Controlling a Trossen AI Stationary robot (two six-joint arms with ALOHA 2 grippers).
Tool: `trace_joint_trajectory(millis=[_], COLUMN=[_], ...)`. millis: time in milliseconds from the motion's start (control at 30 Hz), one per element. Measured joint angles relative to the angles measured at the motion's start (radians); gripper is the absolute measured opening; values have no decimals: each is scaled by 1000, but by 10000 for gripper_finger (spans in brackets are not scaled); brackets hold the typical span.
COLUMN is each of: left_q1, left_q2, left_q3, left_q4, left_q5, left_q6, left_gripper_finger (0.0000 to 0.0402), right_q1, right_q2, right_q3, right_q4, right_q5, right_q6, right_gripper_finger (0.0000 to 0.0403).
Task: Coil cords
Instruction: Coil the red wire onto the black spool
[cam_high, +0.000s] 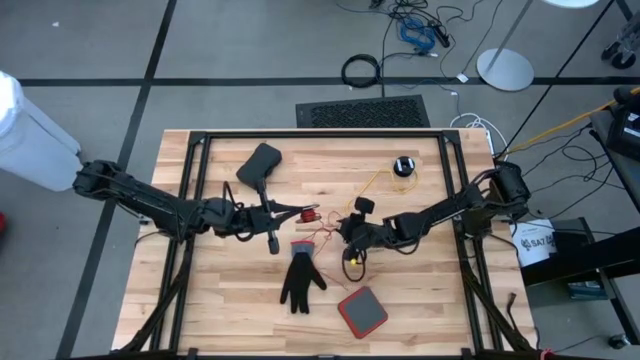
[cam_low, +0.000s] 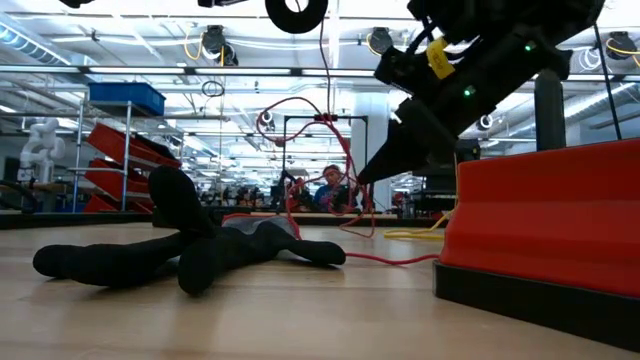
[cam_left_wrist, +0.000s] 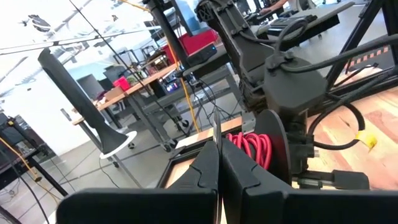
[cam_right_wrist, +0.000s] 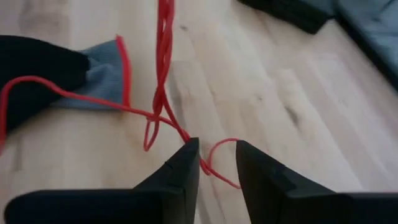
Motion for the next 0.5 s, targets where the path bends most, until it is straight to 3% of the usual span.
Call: trace_joint_trajectory(millis=[133,500], left_q1=[0,0], left_q2=[0,0], left_q3=[0,0], left_q4=[0,-3], left_q5=[0,0], left_q6=[0,-1], left_gripper_finger=[0,0], right_q1=[-11,-11], right_q2=[0,0], right_q3=[0,0], right_q4=[17,61], right_q5=[-87,-200], right_q6=[-26,-78], right_gripper_finger=[75,68])
